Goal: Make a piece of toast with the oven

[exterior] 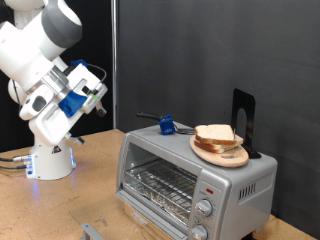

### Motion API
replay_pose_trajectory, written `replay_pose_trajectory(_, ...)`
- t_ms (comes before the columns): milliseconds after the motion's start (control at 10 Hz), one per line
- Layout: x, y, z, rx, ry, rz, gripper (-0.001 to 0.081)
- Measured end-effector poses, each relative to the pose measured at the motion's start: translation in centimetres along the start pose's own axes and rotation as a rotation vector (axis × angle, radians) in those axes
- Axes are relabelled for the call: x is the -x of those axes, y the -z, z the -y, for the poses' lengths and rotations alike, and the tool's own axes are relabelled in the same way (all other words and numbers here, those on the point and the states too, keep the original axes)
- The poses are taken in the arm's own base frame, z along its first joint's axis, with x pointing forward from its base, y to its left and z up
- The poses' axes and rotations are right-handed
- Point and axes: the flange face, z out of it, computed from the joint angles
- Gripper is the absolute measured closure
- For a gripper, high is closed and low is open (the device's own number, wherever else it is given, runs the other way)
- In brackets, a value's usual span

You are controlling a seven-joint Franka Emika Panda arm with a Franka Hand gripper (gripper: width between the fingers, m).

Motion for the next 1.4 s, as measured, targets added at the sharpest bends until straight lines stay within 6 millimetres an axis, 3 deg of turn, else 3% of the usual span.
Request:
replay_pose_trajectory(300, 0.6, -1.1, 5.4, -0.064, 0.062, 0.042, -0.0002)
replay_pose_trajectory(600, 3.2, -4.0, 9.8, 0.130, 0.267, 0.109, -0.0002)
replay_pose_trajectory(700, 3.6, -4.2, 10.6, 0.183, 0.292, 0.117, -0.0002)
replay_pose_trajectory(900, 3.3, -4.1, 10.5, 0.128, 0.293, 0.104, -0.0002)
replay_pose_trajectory(1000, 3.3, -3.9, 10.8, 0.117, 0.386, 0.121, -0.0002)
replay_pose_trajectory(1200, 4.3, -4.3, 13.1, 0.171, 0.619, 0.149, -0.0002)
replay_pose_trajectory(1400, 6.7, -4.8, 15.6, 0.230, 0.741, 0.173, -0.0002)
